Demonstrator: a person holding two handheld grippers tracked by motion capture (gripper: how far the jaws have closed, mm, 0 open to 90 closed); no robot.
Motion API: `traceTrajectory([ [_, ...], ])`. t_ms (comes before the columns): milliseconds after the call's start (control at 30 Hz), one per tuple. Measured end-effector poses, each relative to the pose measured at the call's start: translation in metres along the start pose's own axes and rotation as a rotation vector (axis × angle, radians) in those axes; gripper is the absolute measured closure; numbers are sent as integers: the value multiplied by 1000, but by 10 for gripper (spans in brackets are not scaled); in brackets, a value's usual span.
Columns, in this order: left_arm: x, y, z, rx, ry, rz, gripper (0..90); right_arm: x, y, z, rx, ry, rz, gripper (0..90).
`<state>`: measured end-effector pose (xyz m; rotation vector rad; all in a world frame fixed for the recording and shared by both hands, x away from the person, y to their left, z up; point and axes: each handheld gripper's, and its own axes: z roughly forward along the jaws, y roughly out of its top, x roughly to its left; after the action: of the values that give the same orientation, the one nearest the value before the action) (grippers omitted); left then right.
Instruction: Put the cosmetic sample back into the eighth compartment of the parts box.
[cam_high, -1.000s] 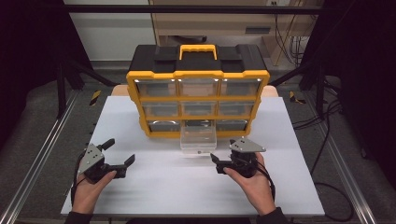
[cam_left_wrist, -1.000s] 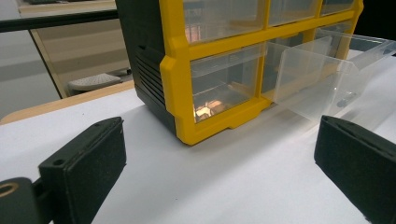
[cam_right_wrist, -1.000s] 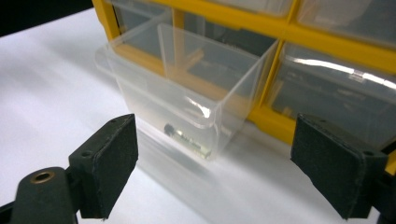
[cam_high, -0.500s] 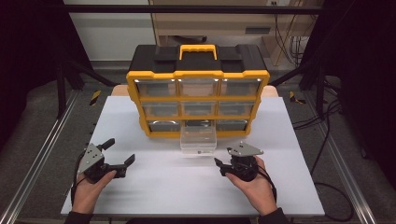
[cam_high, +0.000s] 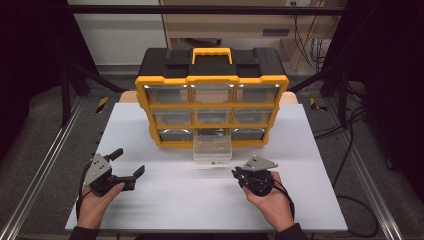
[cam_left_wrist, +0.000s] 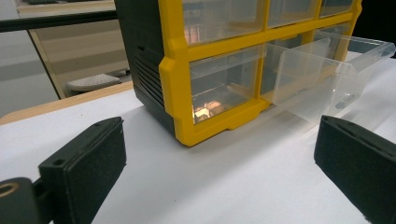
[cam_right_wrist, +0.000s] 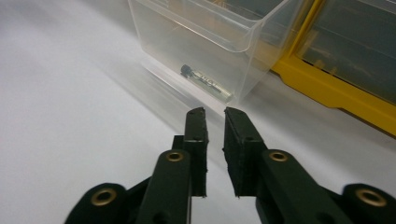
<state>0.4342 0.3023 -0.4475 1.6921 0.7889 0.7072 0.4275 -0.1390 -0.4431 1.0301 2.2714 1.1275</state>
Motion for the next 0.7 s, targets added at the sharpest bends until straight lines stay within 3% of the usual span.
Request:
traceTrajectory([
  [233, 0, 0, 0, -1, 0, 1, 22, 2, 0, 2, 2, 6, -8, 898],
  [700, 1, 0, 0, -1, 2, 1, 23, 9, 2, 5, -12, 8, -26, 900],
])
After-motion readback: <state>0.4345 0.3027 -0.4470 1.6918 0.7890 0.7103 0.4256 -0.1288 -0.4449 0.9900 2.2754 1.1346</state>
